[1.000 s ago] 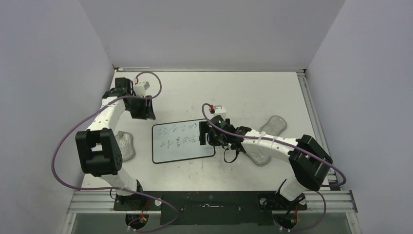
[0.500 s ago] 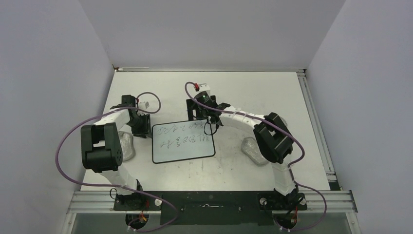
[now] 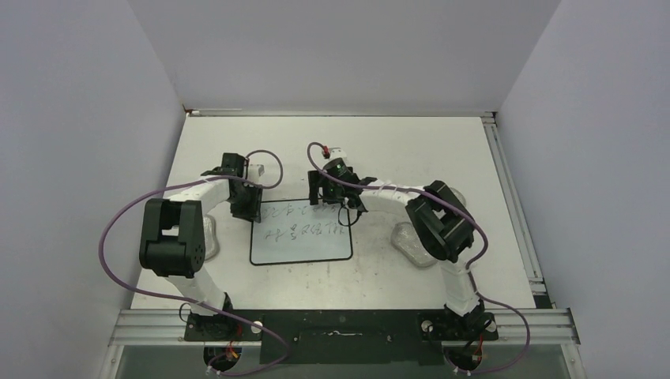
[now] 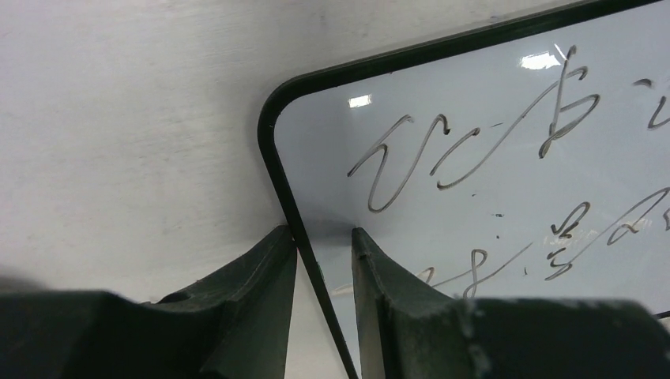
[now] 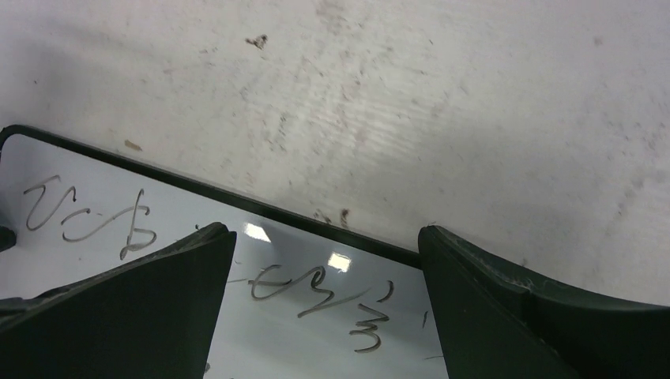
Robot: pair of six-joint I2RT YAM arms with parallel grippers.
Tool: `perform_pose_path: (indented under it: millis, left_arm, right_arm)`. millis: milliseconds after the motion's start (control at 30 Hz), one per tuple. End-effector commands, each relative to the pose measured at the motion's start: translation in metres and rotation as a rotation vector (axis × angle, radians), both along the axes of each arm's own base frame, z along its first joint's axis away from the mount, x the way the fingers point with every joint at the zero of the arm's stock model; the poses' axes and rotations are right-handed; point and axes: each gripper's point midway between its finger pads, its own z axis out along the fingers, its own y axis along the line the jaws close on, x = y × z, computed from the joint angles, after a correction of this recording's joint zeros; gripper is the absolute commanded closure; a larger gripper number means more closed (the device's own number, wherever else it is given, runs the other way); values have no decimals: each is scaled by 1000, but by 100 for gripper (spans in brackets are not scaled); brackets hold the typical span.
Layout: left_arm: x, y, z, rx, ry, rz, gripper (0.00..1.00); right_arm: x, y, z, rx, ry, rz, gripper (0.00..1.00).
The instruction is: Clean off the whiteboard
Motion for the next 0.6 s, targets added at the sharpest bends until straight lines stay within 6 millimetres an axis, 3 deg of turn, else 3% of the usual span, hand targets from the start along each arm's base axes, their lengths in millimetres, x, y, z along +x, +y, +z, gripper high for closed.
perform_pose_path:
  millis: [0, 133, 267, 467, 567]
  left_arm:
    - [-16, -32, -19, -41, 71, -92, 70]
    - [-24, -56, -16, -101, 96, -147, 70]
    - [-29, -72, -8, -150, 109, -188, 70]
    - [-20, -75, 24, -165, 28, -211, 70]
    - [-15, -74, 35, -161, -2, -214, 70]
  right_arm:
    - [-21, -23, 14, 53, 27, -34, 10]
    - [-33, -44, 16, 49, 34, -63, 10]
    - [-33, -70, 32, -15, -11, -141, 10]
    - [-45, -128, 86, -210, -132, -383, 10]
    - [-70, -152, 90, -271, -93, -460, 10]
